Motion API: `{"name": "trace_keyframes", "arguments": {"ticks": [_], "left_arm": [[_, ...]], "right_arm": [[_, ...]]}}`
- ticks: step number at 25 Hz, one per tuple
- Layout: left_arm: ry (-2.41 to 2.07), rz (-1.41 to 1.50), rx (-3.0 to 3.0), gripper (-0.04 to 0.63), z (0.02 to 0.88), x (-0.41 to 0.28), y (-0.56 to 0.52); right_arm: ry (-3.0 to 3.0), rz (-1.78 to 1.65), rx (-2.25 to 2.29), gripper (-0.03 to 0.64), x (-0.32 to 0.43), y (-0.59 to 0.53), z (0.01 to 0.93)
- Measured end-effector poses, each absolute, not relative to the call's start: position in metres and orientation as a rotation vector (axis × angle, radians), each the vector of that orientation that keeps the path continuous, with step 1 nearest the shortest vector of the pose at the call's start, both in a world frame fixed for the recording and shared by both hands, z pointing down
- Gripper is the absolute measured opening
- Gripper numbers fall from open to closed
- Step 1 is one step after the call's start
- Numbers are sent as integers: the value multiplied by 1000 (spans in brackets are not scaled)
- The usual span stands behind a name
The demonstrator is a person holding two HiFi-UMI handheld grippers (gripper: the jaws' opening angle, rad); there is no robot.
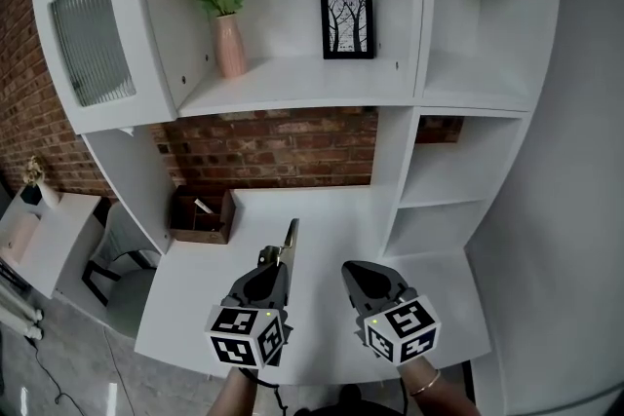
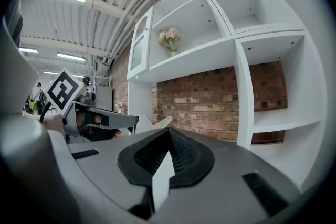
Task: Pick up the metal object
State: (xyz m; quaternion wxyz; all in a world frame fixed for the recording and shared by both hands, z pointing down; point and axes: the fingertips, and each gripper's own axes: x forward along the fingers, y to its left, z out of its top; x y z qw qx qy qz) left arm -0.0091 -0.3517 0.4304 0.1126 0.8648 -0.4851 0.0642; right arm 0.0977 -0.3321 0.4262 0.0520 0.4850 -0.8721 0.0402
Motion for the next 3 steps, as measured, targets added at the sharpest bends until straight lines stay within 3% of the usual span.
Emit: {"name": "trace_keyframes", "arguments": {"ticks": [3], "left_arm": [[-1413,206,2531,14,436,-6,-347]], "right_arm": [[-2644,148,1476,5,100,-326,433]]}}
